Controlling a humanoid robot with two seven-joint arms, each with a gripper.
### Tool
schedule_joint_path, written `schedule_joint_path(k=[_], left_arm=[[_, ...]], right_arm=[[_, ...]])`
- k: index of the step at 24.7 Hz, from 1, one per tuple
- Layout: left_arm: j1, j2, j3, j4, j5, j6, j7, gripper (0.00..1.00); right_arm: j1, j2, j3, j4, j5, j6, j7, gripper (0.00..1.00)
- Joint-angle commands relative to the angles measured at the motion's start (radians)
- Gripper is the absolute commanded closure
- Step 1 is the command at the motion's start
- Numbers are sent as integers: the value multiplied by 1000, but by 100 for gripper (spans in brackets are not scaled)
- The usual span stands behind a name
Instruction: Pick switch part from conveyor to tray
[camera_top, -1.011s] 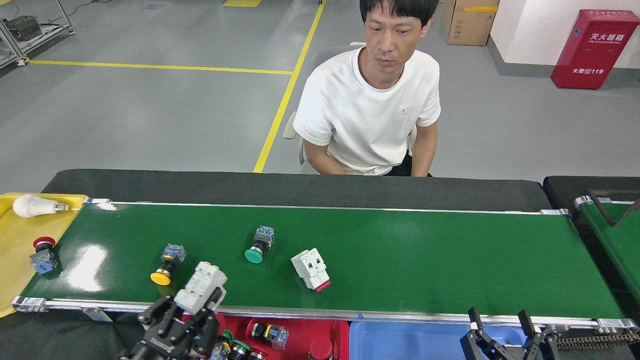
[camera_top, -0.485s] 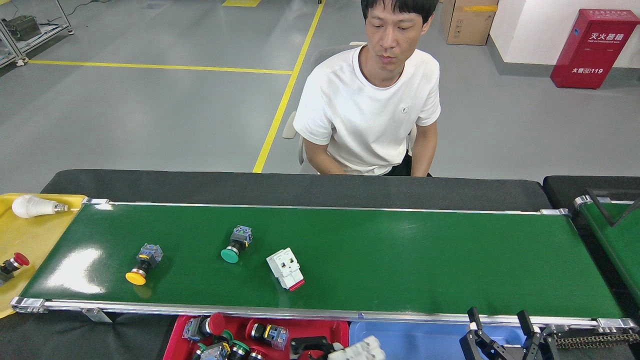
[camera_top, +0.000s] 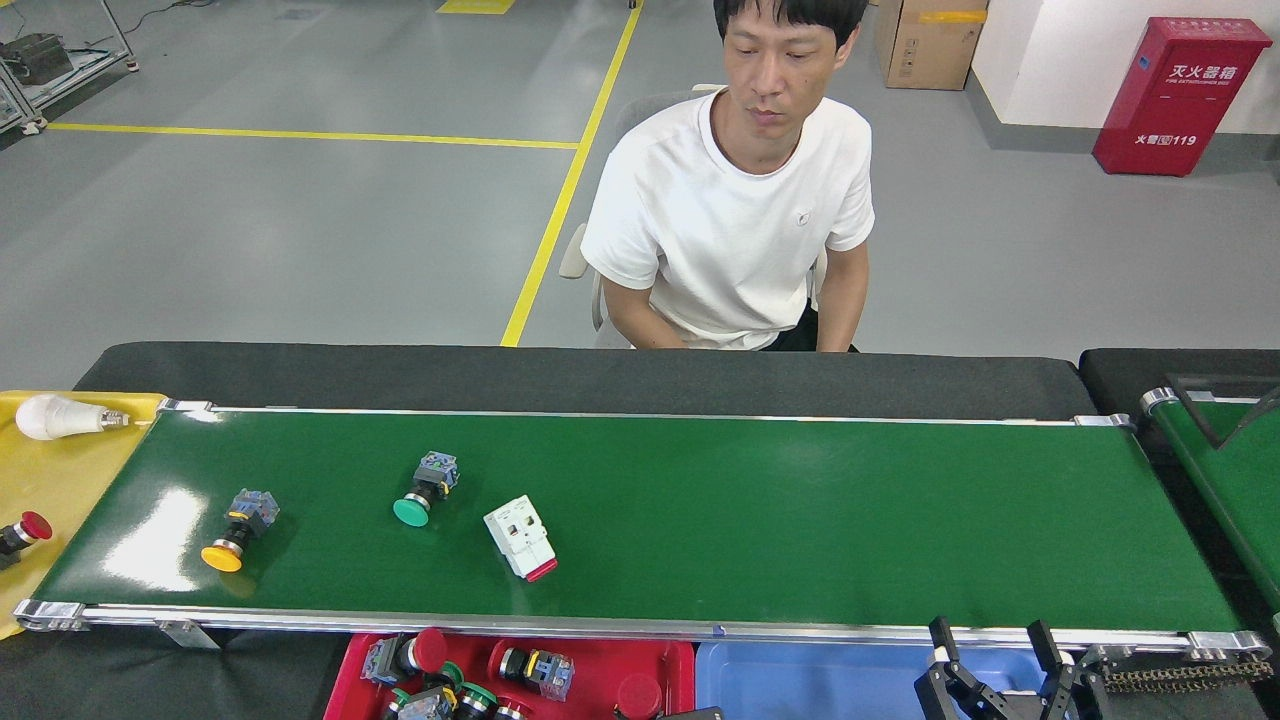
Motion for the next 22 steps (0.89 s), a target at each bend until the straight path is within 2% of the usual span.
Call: schedule_joint_path(k=[1,5,11,14,19,22], left_arm=[[4,5,78,-50,96,4,15,0],[26,8,264,-93,239,4,14,0],[44,-4,713,-47,263,18,15,0],[44,4,876,11,262,47,15,0],[13,19,911,95,251,78,17,0],[-74,50,890,172,220,127,17,0]], right_arm=[[-3,-6,0,-9,-2,-4,-1,0],[-6,-5,0,-4,-5,-4,-1,0],[-13,-5,0,11,-5,-2,1,0],[-18,-5,0,11,-5,-4,1,0],[-18,-5,0,17,-5,-5,-1,0],[-18,-5,-1,34,-6,-4,-1,0]])
